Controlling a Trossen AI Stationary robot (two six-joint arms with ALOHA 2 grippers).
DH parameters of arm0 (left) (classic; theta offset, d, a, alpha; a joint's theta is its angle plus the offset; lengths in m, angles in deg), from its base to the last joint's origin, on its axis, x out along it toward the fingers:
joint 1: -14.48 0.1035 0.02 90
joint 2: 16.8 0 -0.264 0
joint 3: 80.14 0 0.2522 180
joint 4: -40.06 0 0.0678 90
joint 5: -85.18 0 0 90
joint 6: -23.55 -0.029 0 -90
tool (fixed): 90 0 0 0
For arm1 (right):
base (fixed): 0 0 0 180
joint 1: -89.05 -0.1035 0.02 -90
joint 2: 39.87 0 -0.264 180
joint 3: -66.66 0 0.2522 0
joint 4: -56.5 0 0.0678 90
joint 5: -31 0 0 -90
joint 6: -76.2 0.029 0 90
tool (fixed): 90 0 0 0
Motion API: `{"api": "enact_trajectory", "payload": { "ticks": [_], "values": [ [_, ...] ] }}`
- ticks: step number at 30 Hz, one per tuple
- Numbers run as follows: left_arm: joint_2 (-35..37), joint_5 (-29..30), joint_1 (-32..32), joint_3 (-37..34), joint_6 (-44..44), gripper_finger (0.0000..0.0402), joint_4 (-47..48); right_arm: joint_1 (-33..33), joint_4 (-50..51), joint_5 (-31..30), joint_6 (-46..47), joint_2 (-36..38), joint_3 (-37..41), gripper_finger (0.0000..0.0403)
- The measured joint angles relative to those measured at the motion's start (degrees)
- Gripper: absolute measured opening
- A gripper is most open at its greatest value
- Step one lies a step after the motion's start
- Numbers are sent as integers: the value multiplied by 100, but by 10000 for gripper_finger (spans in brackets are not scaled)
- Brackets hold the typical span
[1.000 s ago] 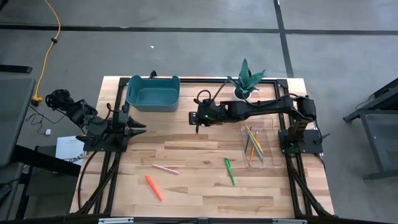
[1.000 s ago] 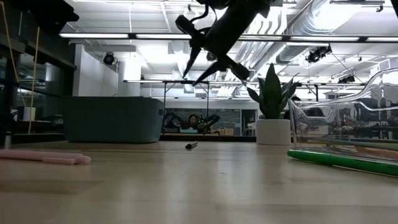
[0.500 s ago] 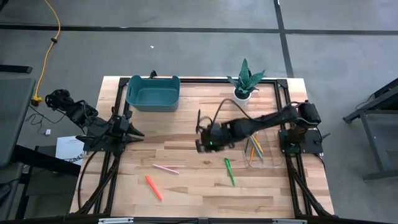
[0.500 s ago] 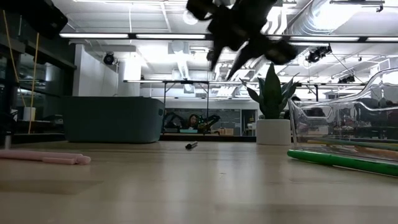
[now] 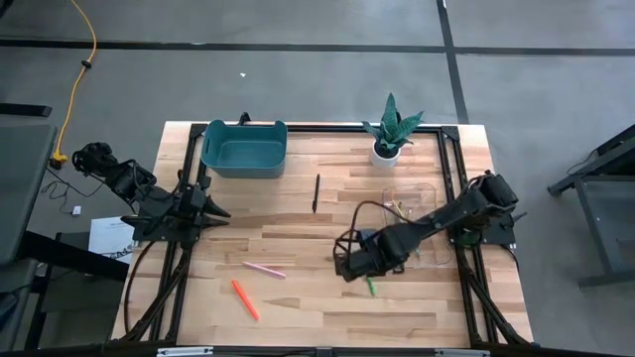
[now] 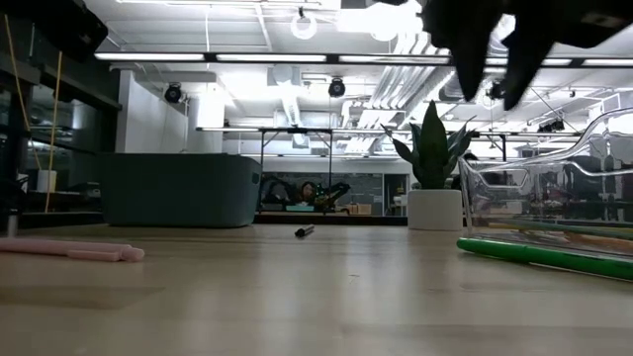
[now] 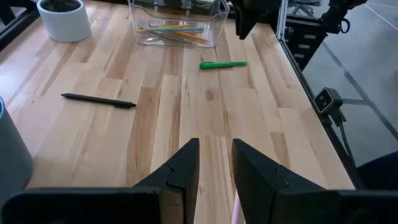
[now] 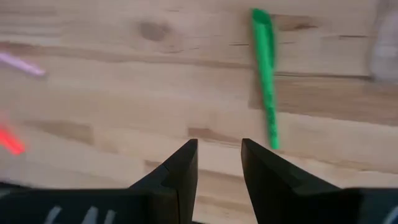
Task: Sort pens & pencils
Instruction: Adjust the transparent bin on the table
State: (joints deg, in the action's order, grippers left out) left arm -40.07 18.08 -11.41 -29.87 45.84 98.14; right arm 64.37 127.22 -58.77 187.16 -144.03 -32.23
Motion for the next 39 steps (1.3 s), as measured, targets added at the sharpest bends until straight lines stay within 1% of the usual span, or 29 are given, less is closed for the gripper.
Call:
{"api": "enact_trajectory", "payload": {
  "ticks": [5,9,12,21,26,33,39],
  "values": [
    [-1,0,0,0,-2,83,-9,-138,13,125,297,-209,9,114],
    [-1,-132,0,0,-13,83,-10,-164,-112,461,244,-501,13,114],
    [-1,-223,0,0,-15,83,-9,-162,-103,542,243,-668,15,114],
    [-1,-256,0,0,-155,83,2,-162,100,549,314,-817,15,114],
    [-1,-258,-2,0,-389,83,4,-162,80,697,282,-1005,18,114],
    [1,-281,-1,0,-405,83,83,-137,178,627,133,-1037,18,114],
    [-1,-302,-2,0,-446,83,92,-78,-197,740,135,-1003,313,114]
  ]
}}
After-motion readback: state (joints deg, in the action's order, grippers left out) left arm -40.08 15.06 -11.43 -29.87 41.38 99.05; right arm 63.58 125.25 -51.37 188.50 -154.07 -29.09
